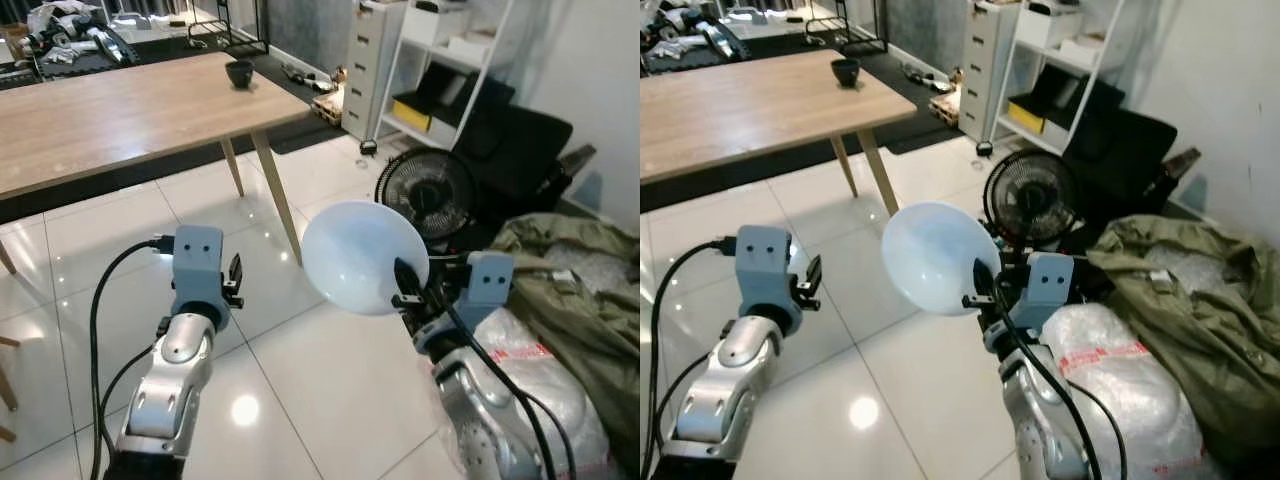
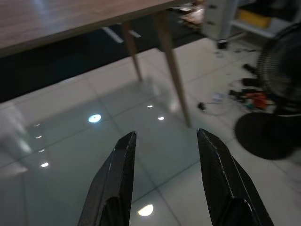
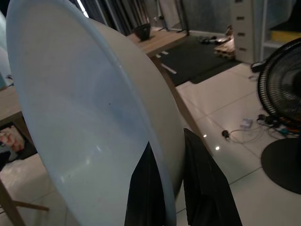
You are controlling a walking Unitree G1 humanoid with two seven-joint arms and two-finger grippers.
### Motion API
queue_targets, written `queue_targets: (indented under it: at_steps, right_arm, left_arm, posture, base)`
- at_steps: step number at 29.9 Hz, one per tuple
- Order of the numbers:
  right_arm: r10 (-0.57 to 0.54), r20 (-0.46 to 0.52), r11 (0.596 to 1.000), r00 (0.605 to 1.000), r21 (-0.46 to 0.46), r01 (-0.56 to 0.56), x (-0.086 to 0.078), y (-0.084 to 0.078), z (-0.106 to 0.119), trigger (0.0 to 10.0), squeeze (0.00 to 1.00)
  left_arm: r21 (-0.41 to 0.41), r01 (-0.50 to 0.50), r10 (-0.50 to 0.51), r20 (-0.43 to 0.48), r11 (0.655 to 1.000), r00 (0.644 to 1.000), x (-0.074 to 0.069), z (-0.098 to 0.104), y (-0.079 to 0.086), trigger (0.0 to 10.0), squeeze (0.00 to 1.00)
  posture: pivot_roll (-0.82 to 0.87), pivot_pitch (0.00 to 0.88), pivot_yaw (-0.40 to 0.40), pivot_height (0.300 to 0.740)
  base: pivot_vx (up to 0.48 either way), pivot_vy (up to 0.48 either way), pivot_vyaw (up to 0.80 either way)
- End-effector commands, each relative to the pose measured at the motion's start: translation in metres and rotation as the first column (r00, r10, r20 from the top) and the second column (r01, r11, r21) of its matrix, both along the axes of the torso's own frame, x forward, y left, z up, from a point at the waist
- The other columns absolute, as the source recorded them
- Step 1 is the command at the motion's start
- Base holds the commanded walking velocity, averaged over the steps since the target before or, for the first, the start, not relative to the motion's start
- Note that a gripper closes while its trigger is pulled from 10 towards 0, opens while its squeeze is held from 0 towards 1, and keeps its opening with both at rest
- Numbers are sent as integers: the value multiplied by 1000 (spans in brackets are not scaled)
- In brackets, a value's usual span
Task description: Setting the table
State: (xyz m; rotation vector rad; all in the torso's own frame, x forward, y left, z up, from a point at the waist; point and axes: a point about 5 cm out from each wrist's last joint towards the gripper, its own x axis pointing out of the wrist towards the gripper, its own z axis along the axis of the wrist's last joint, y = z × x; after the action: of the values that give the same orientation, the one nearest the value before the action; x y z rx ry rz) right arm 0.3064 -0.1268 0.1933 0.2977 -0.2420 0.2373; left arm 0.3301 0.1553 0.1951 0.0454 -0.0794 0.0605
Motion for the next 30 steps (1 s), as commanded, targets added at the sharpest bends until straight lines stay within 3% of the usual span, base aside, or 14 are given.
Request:
queue_targets:
  at_steps: [1, 30]
  right_arm:
    - [-32, -9, 999, 999, 6, 32, 0, -6, -3, 10000, 0]
    - [-50, -2, 999, 999, -11, 50, 2, -7, -3, 10000, 0]
  left_arm:
    - [7, -1, 1, -14, 1000, 1000, -1, -5, -2, 10000, 0]
    - [5, 7, -7, -13, 1000, 1000, -2, -6, -3, 10000, 0]
  posture:
    - [78, 124, 97, 740]
    - [77, 110, 95, 740]
  base:
    - [465, 0, 0]
    - [465, 0, 0]
